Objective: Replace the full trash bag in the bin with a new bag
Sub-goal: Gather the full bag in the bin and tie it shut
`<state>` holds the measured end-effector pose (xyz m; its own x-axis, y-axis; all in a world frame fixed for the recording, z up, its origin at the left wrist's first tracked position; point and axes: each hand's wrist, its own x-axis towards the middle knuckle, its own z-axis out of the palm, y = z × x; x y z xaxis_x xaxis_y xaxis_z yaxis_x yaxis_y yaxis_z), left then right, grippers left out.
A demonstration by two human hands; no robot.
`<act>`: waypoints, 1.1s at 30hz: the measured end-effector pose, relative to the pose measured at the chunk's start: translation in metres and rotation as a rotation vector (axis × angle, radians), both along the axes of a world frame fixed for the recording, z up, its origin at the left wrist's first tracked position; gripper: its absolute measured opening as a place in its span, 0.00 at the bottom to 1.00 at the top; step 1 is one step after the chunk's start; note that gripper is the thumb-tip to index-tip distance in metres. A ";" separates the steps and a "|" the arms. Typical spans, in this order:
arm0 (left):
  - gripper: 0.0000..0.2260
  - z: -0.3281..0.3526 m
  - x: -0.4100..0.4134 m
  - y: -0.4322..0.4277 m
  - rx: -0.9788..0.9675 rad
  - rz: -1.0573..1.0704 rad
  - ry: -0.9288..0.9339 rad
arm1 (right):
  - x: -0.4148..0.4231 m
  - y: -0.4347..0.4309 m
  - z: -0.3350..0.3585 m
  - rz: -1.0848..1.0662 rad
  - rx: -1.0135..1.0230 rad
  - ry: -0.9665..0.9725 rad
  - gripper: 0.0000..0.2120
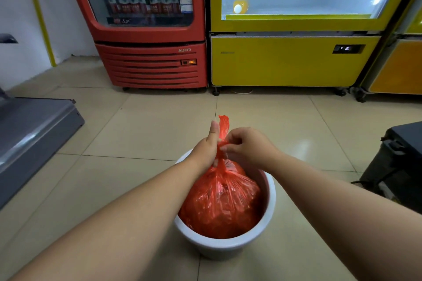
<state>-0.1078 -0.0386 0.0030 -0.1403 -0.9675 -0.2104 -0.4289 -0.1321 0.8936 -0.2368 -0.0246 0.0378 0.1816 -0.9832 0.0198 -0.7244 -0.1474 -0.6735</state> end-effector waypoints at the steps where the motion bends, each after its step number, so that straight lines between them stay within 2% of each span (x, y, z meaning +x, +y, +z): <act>1: 0.40 -0.001 0.001 -0.001 0.007 -0.017 0.024 | 0.000 0.000 -0.001 -0.015 0.004 -0.066 0.04; 5: 0.34 -0.006 0.008 -0.002 -0.049 -0.120 0.082 | -0.010 0.002 -0.003 -0.099 0.092 -0.374 0.04; 9: 0.15 -0.016 0.015 -0.001 -0.144 -0.196 0.084 | -0.016 0.001 -0.009 -0.199 0.200 -0.601 0.11; 11: 0.09 -0.019 0.015 -0.001 -0.143 -0.213 0.051 | -0.015 0.001 -0.011 -0.237 0.238 -0.743 0.13; 15: 0.10 -0.026 0.015 -0.004 -0.198 -0.243 -0.099 | -0.017 -0.003 -0.018 -0.408 0.210 -0.940 0.14; 18: 0.09 -0.030 0.017 -0.005 -0.241 -0.187 -0.083 | -0.015 -0.001 -0.028 -0.520 0.252 -1.131 0.11; 19: 0.09 -0.032 0.018 -0.005 -0.230 -0.131 -0.042 | -0.014 0.001 -0.033 -0.521 0.279 -1.114 0.10; 20: 0.09 -0.033 0.018 -0.005 -0.211 -0.078 0.007 | -0.011 0.004 -0.038 -0.490 0.296 -0.987 0.09; 22: 0.09 -0.036 0.018 -0.005 -0.170 -0.020 0.087 | -0.004 0.011 -0.049 -0.334 0.288 -0.510 0.07; 24: 0.11 -0.035 0.015 -0.004 -0.136 -0.015 0.139 | 0.007 0.014 -0.053 -0.180 0.257 -0.215 0.06; 27: 0.13 -0.033 0.014 -0.004 -0.097 -0.009 0.208 | 0.018 0.010 -0.056 -0.161 0.259 -0.156 0.10; 31: 0.07 -0.033 0.013 -0.006 -0.096 0.029 0.204 | 0.021 0.008 -0.058 -0.219 0.260 -0.187 0.07; 33: 0.05 -0.032 0.011 -0.006 -0.128 0.081 0.172 | 0.019 0.008 -0.059 -0.214 0.218 -0.158 0.12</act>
